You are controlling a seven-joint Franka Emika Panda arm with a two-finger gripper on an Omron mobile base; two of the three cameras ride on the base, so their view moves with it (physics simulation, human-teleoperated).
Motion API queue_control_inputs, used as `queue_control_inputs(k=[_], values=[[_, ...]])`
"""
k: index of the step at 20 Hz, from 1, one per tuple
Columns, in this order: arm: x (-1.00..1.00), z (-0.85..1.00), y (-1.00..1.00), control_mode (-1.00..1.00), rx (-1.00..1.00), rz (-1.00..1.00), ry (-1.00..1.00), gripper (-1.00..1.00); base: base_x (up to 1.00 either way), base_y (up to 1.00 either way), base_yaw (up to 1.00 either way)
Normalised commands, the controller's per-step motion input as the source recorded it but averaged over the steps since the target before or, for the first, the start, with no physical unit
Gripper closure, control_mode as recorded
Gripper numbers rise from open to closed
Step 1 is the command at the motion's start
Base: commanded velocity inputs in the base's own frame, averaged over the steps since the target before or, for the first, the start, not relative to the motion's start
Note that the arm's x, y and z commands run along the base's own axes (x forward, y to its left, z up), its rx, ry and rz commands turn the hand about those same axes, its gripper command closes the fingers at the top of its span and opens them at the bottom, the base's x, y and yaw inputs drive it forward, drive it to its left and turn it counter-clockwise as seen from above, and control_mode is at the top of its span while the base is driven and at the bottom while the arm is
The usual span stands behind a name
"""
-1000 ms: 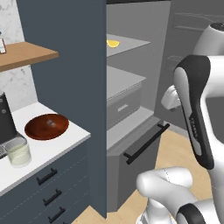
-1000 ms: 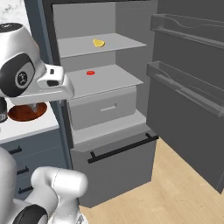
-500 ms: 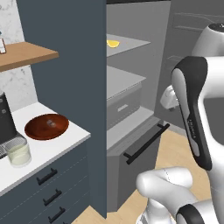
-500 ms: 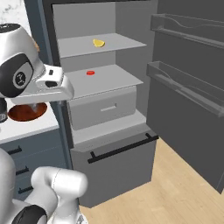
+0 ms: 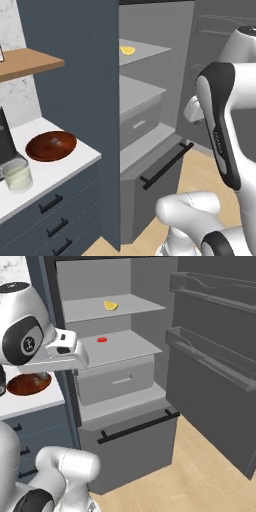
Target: Grab a lemon wedge from the fridge and one ice cube from the ice bowl, and put them in the glass of lemonade.
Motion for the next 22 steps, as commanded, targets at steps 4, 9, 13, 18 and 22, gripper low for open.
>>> queue_control_inputs(k=[4, 9, 13, 18, 22], values=[[0.0, 0.0, 0.0, 1.0, 0.0, 0.0, 0.0, -1.0, 0.77, -0.77, 0.22], [0.0, 0.0, 0.0, 1.0, 0.0, 0.0, 0.0, -1.0, 0.6, -0.68, 0.34], [0.0, 0.0, 0.0, 1.0, 0.0, 0.0, 0.0, -1.0, 0.41, -0.43, 0.41], [0.0, 0.0, 0.0, 1.0, 0.0, 0.0, 0.0, -1.0, 0.07, -0.01, 0.4], [0.0, 0.0, 0.0, 1.0, 0.0, 0.0, 0.0, -1.0, 0.06, 0.18, 0.27]])
